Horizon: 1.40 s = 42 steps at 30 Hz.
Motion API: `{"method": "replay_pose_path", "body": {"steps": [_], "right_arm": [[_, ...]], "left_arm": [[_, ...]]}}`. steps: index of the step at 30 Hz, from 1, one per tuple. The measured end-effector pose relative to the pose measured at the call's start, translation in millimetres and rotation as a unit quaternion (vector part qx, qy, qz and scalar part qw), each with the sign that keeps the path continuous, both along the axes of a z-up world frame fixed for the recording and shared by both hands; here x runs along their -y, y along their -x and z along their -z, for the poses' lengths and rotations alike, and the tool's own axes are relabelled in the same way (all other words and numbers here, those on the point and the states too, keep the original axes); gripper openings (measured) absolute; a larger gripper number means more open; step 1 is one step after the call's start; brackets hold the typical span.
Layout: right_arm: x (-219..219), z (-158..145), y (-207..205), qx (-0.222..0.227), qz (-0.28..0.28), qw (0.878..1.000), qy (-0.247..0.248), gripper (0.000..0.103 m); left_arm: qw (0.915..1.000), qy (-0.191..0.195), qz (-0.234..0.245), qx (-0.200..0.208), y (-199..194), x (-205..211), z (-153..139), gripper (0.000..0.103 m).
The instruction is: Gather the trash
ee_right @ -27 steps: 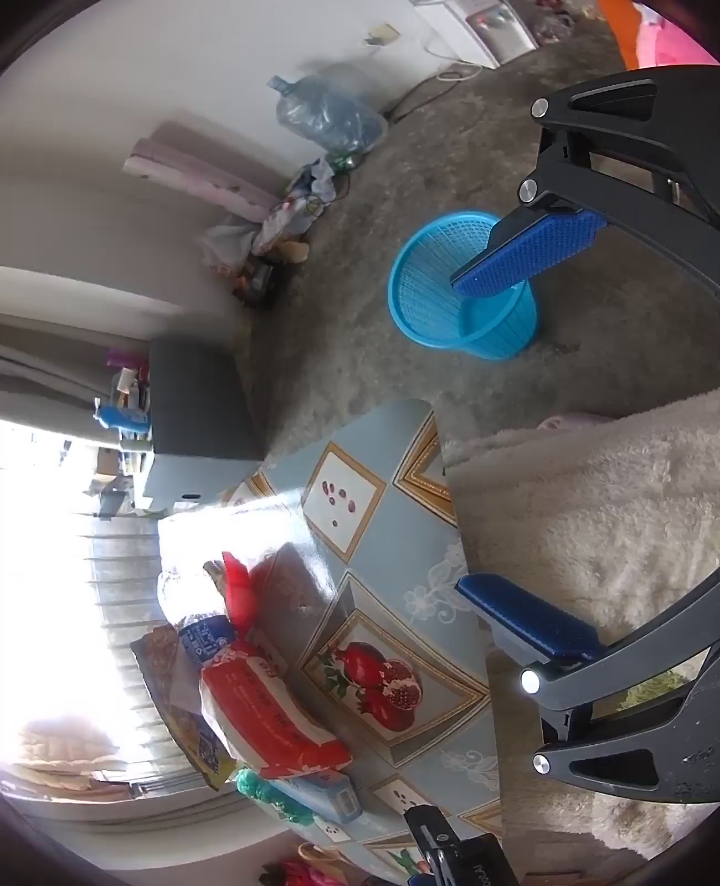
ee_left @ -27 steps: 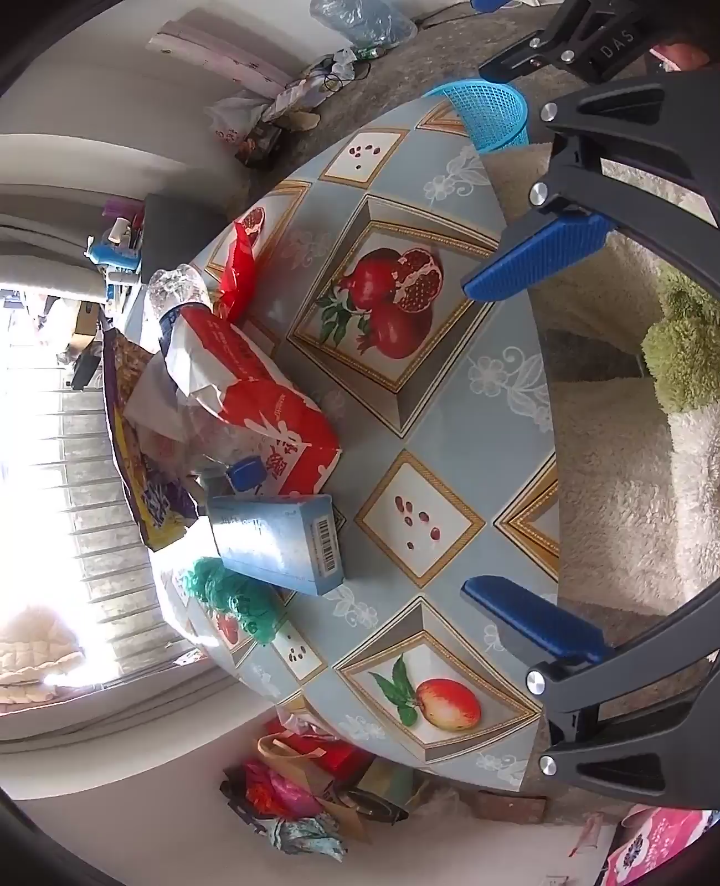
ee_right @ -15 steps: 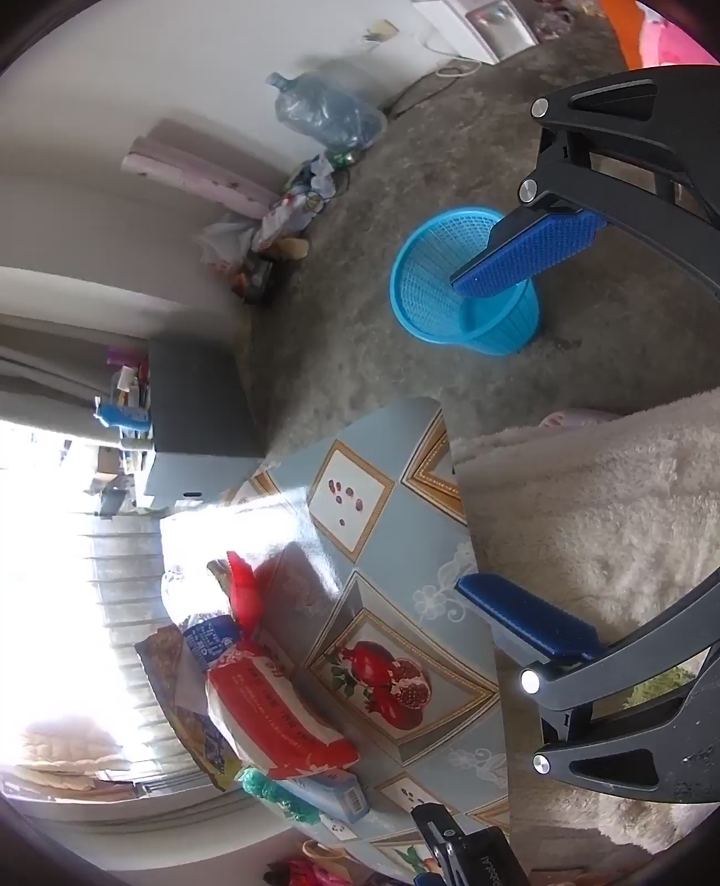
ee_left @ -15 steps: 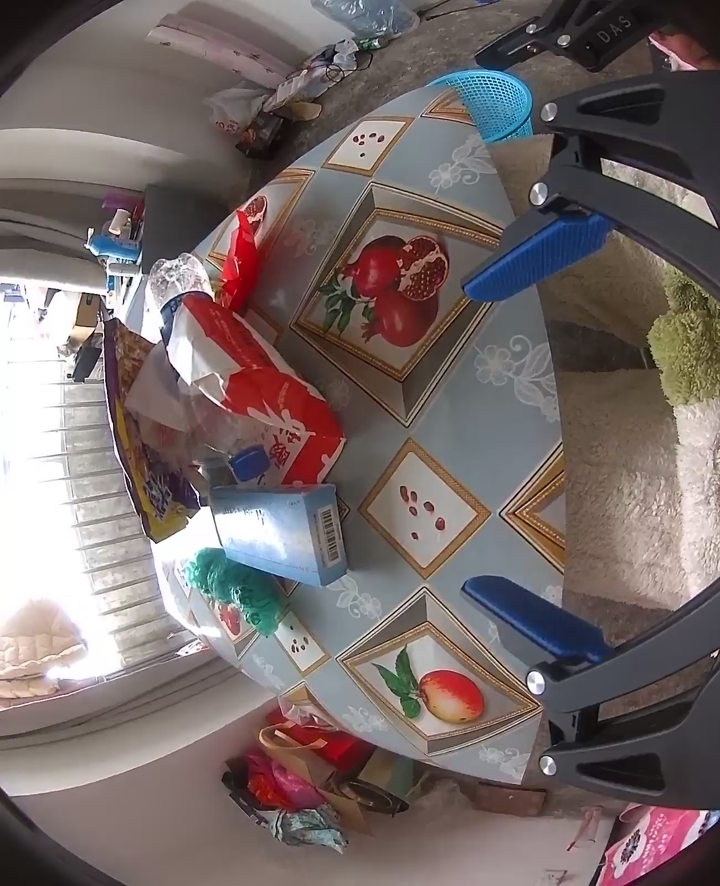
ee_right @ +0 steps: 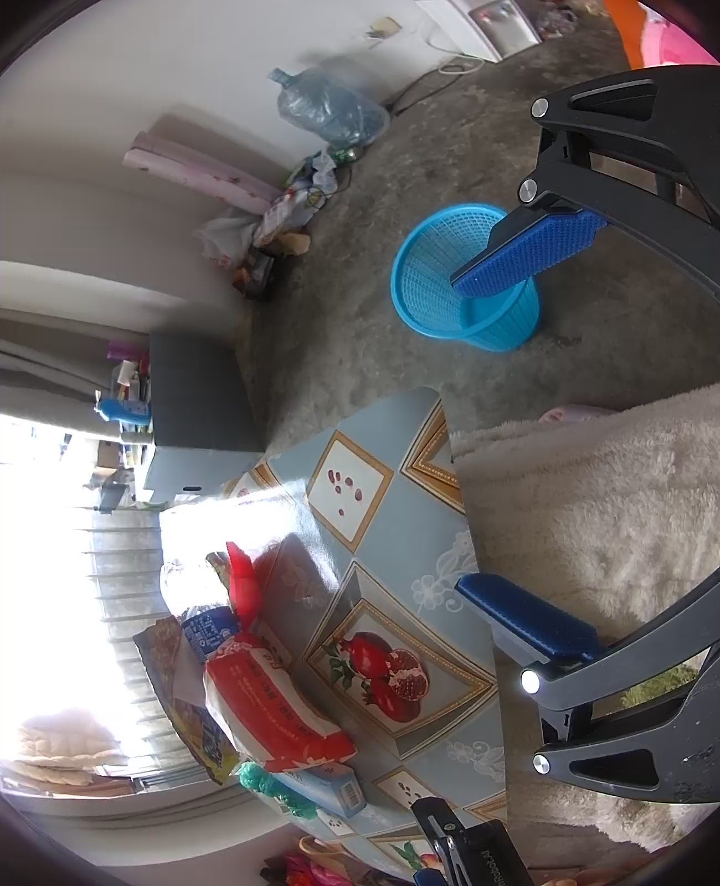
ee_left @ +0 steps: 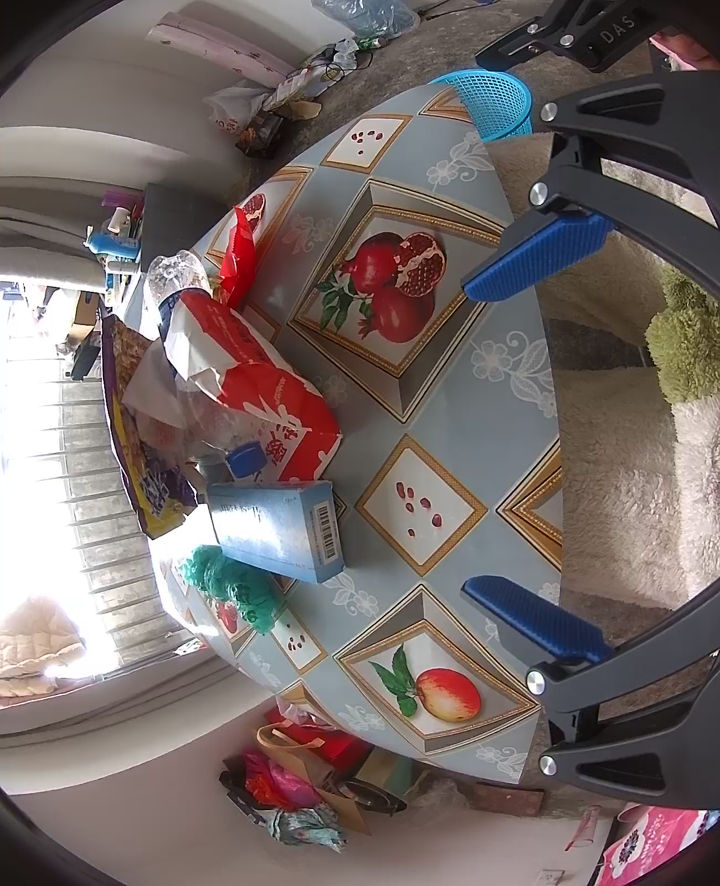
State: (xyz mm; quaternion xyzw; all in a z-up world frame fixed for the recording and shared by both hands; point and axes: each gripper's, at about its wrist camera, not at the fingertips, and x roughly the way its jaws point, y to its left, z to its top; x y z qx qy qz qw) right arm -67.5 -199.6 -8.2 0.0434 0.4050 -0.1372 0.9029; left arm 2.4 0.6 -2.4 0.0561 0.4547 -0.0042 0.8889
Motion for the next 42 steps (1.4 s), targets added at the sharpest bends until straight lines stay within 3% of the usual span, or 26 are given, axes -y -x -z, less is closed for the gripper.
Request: {"method": "replay_pose_path", "body": {"steps": [42], "right_arm": [[-4.8, -1.1, -3.1, 0.0, -0.004, 1.0, 0.006, 0.095]], "left_arm": [[1.0, -0.003, -0.004, -0.006, -0.8, -6.6, 3.6, 0.097]]}}
